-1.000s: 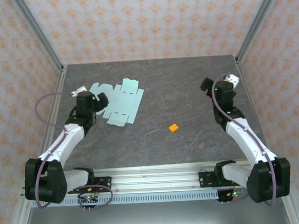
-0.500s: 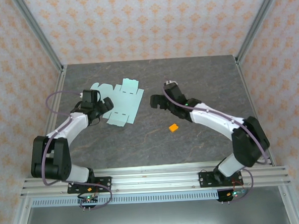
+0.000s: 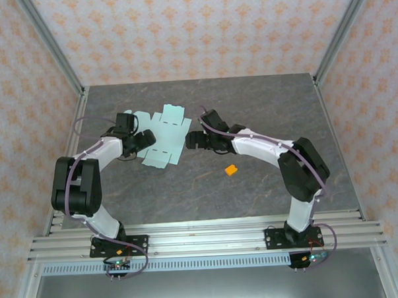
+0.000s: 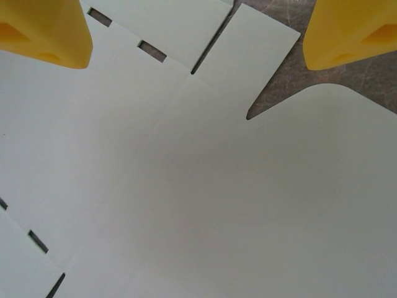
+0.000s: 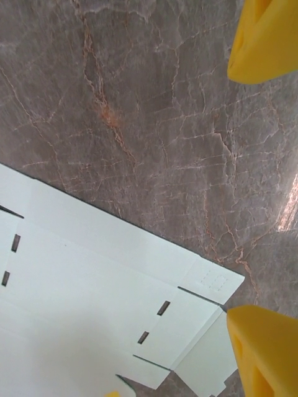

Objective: Fold the paper box

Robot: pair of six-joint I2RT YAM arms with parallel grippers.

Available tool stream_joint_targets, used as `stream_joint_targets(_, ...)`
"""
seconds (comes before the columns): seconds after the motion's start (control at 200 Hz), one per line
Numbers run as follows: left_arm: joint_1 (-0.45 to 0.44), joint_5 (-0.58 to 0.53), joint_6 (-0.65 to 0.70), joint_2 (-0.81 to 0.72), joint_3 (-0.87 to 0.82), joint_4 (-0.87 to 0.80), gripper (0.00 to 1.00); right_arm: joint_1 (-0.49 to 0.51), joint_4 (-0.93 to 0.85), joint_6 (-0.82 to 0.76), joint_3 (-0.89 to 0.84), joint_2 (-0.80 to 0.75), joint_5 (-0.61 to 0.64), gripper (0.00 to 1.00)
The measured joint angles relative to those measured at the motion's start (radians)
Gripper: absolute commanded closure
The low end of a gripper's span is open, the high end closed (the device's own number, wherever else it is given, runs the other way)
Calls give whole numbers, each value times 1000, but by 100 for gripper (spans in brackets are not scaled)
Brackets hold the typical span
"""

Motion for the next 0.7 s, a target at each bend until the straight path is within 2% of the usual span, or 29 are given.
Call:
stream_joint_targets(0.155,-6,33,3,40,16,-2,15,0,-13,4,7,25,-12,8)
stream_joint_targets(0.325,-54,63,-9,41,-1,10,16,0,-36,2,8,25,-7,8)
stream_joint_targets(0.515,-145,108,-85,19,-75,80,17,-27,-58,-2,7,23,-7,8)
stream_joint_targets(0.701,-283,162,-181,9,-99,140,17,-101,-64,-1,-40,-37,-4,8)
